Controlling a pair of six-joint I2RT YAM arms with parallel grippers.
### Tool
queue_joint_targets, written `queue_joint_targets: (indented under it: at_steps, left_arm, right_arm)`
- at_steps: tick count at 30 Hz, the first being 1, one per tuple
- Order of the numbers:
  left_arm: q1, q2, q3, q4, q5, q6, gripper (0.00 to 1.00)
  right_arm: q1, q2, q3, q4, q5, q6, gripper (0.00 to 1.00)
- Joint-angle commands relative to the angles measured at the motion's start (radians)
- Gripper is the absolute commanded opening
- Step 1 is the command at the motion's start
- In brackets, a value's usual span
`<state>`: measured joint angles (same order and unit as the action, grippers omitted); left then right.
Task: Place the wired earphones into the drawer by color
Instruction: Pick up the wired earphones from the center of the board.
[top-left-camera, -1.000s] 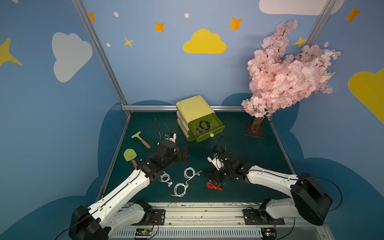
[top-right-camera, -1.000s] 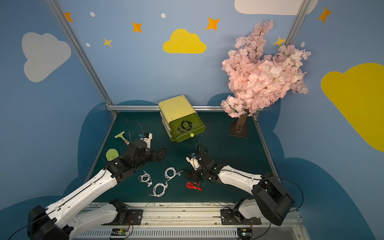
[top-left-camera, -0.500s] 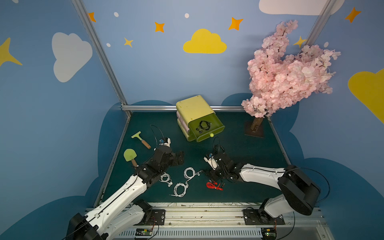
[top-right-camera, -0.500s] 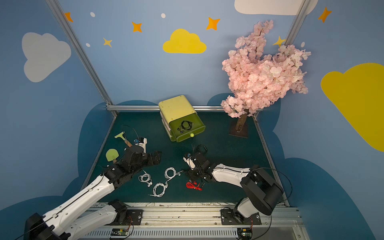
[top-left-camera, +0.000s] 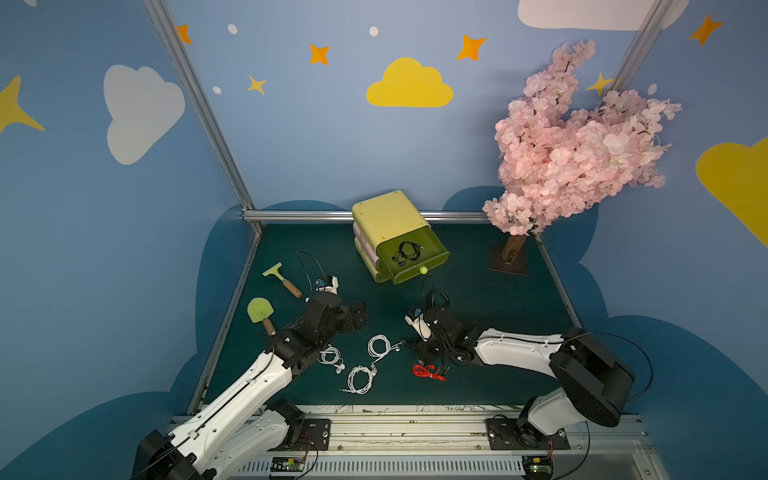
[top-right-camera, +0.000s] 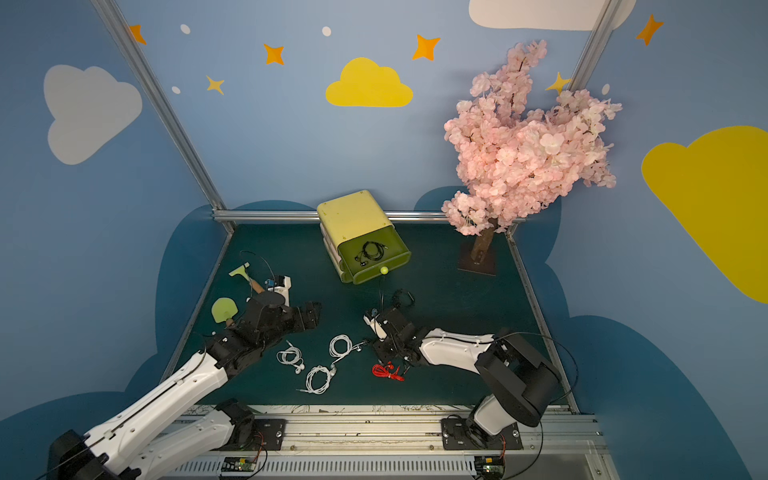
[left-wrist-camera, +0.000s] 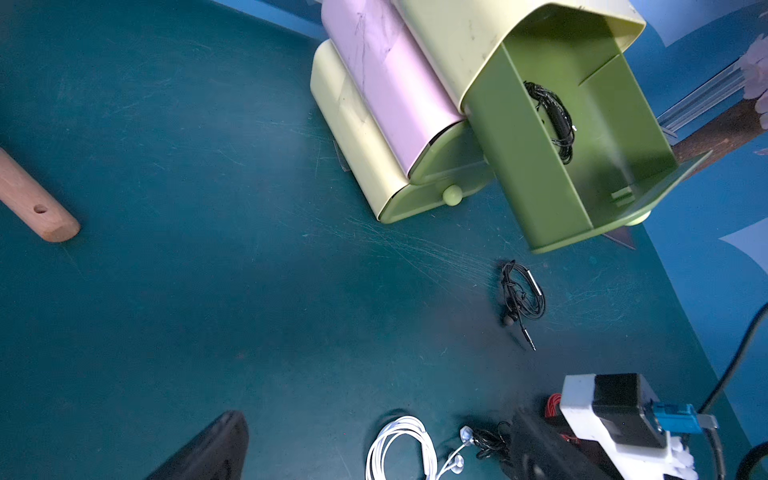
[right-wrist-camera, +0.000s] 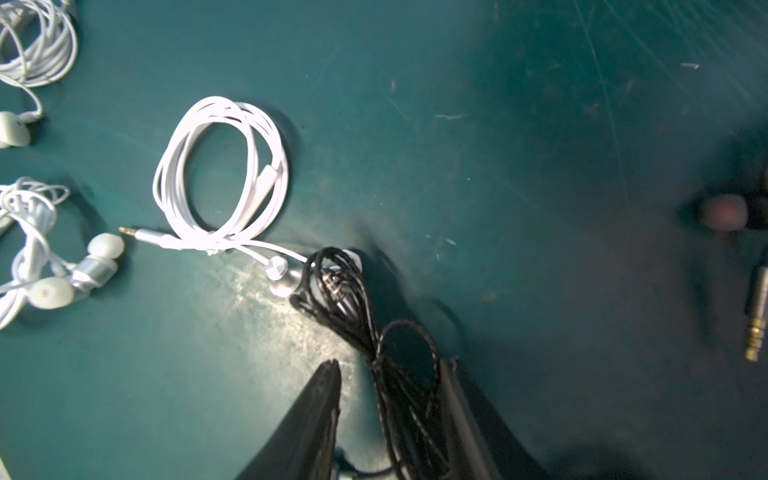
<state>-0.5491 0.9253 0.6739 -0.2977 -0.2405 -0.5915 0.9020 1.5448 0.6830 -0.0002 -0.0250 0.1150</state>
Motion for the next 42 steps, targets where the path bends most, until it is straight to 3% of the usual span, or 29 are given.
queue_joint_targets:
  at_steps: [1, 4, 18, 27, 36, 42]
  left_arm:
    - [0.008, -0.019, -0.019, 0.005, -0.008, -0.004, 1.0]
    - [0.009, -0.022, -0.023, 0.007, -0.007, -0.005, 1.0]
    - [0.015, -0.025, -0.026, 0.009, 0.0, -0.008, 1.0]
    - [0.015, -0.031, -0.025, 0.006, 0.0, -0.01, 1.0]
    - [0.017, -0.023, -0.025, 0.012, 0.004, -0.009, 1.0]
    - [0.018, -0.013, -0.021, 0.015, 0.01, -0.011, 1.0]
  right_arm:
    - [0.011, 0.027, 0.013, 0.003, 0.017, 0.001, 0.42]
    - [0.015, 0.038, 0.019, 0.0, 0.02, 0.002, 0.41]
    - [0.018, -0.029, 0.036, -0.075, 0.04, -0.017, 0.15]
    - [0.017, -0.142, 0.069, -0.173, 0.068, -0.02, 0.1]
    - [0.002, -0.344, 0.155, -0.309, 0.116, -0.014, 0.08]
    - [-0.047, -0.438, 0.22, -0.314, 0.096, -0.014, 0.08]
